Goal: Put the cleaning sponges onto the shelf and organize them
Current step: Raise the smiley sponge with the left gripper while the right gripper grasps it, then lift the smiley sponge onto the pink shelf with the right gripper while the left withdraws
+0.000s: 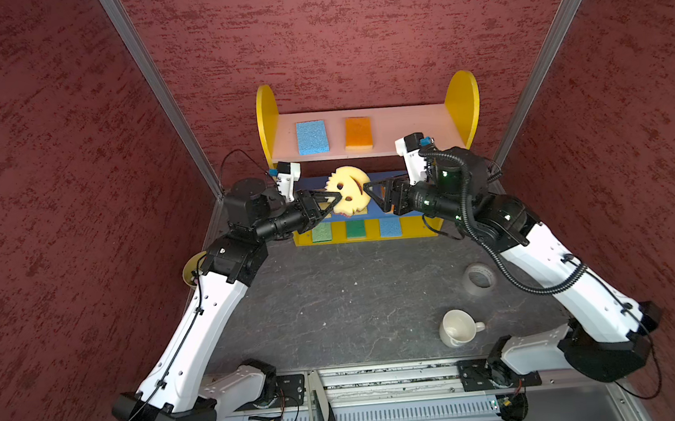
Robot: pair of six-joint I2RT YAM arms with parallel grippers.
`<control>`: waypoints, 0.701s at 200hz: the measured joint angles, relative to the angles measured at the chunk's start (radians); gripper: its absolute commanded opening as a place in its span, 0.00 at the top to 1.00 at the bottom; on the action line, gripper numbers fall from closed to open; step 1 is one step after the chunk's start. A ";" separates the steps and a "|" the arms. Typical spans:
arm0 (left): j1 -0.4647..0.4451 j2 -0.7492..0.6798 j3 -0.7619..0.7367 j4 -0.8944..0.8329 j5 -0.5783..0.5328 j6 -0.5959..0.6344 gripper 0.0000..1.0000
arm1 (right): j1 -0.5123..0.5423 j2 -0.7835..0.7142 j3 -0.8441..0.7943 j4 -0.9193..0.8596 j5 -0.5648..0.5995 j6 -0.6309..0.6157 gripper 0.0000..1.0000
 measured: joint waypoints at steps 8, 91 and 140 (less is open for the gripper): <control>-0.007 0.002 0.003 0.005 0.001 -0.007 0.77 | 0.000 0.002 -0.011 0.004 -0.016 0.010 0.33; -0.040 0.014 0.014 0.034 -0.016 -0.021 0.43 | -0.049 -0.042 -0.160 0.204 -0.144 0.180 1.00; -0.056 0.008 0.029 0.041 -0.061 0.034 0.15 | -0.050 -0.042 -0.071 0.106 -0.051 0.171 1.00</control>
